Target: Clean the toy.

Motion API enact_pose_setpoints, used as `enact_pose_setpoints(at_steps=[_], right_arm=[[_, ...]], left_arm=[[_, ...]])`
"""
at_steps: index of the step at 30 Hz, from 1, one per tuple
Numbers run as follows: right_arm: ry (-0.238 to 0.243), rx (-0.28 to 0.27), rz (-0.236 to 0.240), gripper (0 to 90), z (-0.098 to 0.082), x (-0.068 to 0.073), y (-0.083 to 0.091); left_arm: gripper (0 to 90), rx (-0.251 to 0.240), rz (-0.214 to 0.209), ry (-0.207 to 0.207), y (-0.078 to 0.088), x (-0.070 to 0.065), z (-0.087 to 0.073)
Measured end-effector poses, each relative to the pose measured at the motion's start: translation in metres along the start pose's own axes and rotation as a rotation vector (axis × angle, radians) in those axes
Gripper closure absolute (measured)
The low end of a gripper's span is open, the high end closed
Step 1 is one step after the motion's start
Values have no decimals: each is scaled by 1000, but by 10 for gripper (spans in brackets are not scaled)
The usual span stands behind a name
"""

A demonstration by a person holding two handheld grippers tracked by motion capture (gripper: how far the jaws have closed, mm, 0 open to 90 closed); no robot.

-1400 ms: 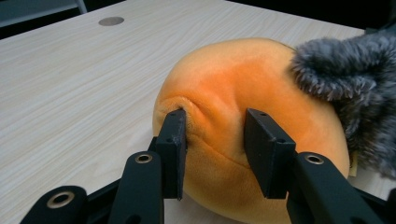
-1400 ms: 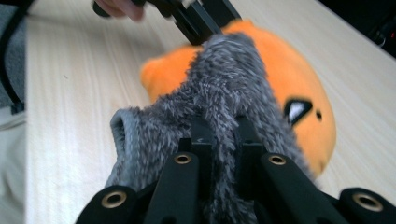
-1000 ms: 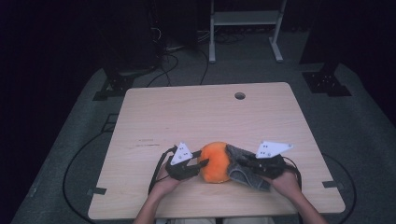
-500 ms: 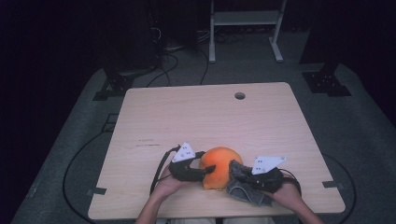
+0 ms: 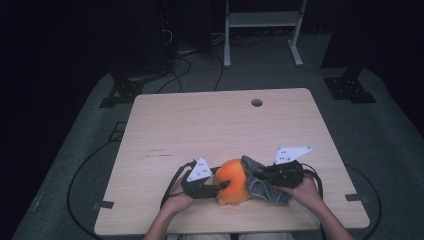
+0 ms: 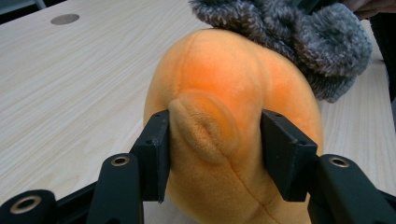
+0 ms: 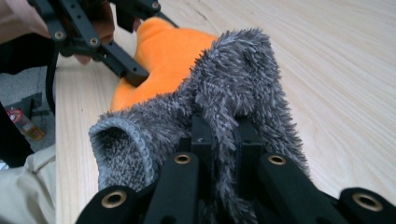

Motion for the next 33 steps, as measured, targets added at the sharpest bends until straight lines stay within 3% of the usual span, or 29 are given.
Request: enact_pose_setpoints(at_steps=[4, 8, 14, 19, 22, 26, 30, 31, 32, 33], right_arm=[[9, 22, -4, 816, -13, 4, 6], [-3, 56, -20, 815, -28, 0, 18], [-40, -41, -5, 815, -2, -7, 22], [-79, -24, 5, 815, 0, -15, 5], [-77, -26, 4, 816, -4, -9, 6], [-56, -24, 4, 816, -10, 4, 10], [-34, -19, 6, 816, -17, 17, 17], [-28, -17, 3, 816, -19, 20, 19], [-28, -14, 0, 816, -20, 21, 20], [-22, -12, -6, 816, -22, 22, 22]], left_arm=[[469, 1, -10, -16, 0, -4, 1], [470, -5, -16, -23, 0, -5, 1], [472, -8, -39, -45, 0, -8, 2], [471, -3, -47, -53, 2, -8, 1], [410, -4, -60, -22, 3, -8, 2], [206, 15, -77, 84, 1, -9, 7], [146, 15, -99, 132, -6, -18, 12], [149, 11, -97, 136, -7, -20, 13], [176, 8, -97, 114, -8, -22, 14], [266, 2, -82, 68, -9, -24, 15]])
Point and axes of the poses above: each handheld gripper's, and its own axes: y roughly backward along the jaws, z roughly out of its top, x roughly to its left, the point moved 9 cm from there along -y, roughly forward along the jaws, and after that the axes turned 8 degrees about -x, right-handed, at the moved point
